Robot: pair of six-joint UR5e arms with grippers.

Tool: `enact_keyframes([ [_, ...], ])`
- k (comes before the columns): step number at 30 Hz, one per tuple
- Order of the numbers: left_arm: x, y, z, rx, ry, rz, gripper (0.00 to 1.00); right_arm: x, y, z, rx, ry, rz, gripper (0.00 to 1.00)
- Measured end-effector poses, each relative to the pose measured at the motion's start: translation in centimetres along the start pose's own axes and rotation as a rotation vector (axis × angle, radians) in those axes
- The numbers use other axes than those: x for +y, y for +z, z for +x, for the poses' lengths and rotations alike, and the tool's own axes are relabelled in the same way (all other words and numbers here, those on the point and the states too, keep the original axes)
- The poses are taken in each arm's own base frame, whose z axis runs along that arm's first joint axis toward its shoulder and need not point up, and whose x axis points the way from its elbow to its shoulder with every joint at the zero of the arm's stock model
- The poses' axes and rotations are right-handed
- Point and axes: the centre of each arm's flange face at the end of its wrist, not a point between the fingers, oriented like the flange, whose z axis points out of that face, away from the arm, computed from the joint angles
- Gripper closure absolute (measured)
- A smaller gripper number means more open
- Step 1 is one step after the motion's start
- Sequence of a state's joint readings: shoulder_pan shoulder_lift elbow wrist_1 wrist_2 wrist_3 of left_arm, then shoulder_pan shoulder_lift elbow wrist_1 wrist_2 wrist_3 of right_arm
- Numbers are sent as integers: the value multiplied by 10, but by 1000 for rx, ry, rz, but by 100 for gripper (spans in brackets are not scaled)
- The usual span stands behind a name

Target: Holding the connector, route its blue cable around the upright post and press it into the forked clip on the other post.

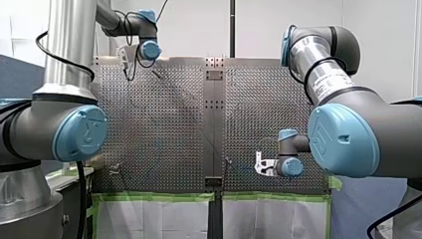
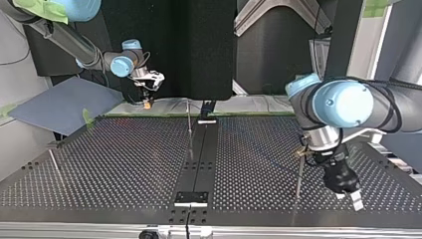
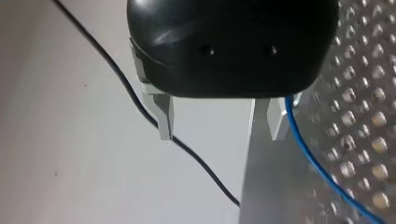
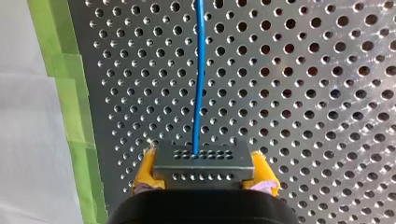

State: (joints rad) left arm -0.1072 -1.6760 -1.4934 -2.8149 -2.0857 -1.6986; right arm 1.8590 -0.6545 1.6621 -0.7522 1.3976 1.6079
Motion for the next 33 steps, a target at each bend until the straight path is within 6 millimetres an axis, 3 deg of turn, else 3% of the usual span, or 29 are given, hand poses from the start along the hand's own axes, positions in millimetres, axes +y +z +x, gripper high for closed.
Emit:
enact_keyframes([
  [15, 8, 24, 48, 83, -49, 79, 0, -1, 0, 0, 0, 0, 1, 100],
  [33, 34, 43, 60, 118, -171, 125, 0, 1, 0, -1, -1, 1, -2, 100],
])
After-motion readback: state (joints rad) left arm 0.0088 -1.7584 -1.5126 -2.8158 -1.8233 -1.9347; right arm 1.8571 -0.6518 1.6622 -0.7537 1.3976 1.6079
